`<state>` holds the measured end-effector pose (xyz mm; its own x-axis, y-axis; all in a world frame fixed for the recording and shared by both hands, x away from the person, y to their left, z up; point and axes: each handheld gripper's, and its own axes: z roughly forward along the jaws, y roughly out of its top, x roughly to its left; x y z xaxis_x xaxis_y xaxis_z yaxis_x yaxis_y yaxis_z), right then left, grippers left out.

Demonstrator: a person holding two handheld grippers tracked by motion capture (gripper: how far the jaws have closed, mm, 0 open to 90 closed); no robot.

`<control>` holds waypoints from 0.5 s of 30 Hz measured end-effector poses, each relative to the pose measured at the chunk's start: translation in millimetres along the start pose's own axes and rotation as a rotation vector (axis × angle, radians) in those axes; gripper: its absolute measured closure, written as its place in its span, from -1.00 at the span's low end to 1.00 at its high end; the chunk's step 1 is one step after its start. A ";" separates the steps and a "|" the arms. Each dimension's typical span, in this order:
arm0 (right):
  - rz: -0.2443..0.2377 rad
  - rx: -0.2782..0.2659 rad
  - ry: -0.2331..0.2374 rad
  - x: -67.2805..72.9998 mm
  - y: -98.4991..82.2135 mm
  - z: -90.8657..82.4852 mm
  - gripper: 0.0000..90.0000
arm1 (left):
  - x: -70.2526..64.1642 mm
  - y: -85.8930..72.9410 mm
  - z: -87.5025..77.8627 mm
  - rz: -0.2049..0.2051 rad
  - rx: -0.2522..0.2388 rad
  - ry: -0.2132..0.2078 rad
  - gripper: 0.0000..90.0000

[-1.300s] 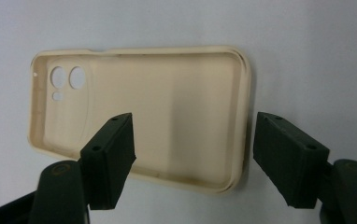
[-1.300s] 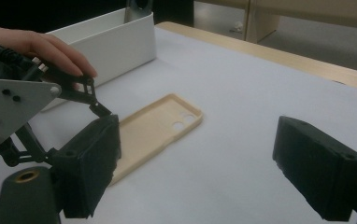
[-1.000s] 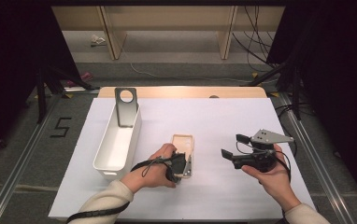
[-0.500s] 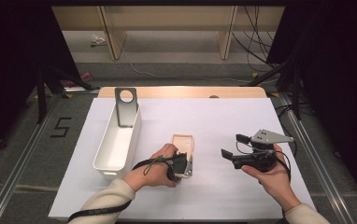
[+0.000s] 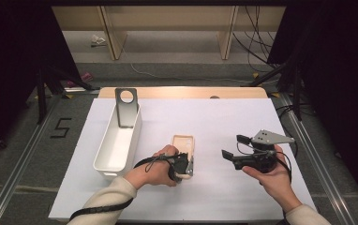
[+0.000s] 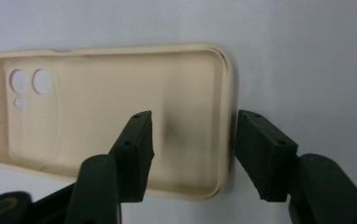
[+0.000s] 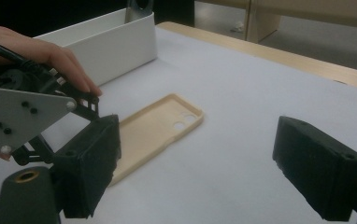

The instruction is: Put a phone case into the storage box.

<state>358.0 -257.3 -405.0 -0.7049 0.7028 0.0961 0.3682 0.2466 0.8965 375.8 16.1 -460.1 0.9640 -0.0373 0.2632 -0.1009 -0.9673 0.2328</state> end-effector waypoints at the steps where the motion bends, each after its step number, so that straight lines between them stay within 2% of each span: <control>1: 0.000 0.000 -0.001 0.0 0.0 0.1 -0.64 | 0.0 0.2 0.0 0.000 0.001 -0.006 0.08; 7: 0.001 -0.002 0.001 0.0 0.0 0.0 -0.64 | 0.8 2.0 -0.7 0.023 0.011 -0.022 0.23; 12: 0.002 -0.002 0.000 -0.1 0.0 0.0 -0.64 | 0.9 2.9 -1.6 0.013 0.010 -0.046 0.23; 15: 0.002 -0.002 0.001 -0.4 -0.1 0.1 -0.64 | 2.9 4.2 -3.0 0.029 0.014 -0.041 0.26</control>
<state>358.4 -257.5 -405.2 -0.7046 0.7028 0.0980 0.3682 0.2441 0.8971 377.5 12.7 -455.6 0.9700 -0.0750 0.2312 -0.1256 -0.9691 0.2122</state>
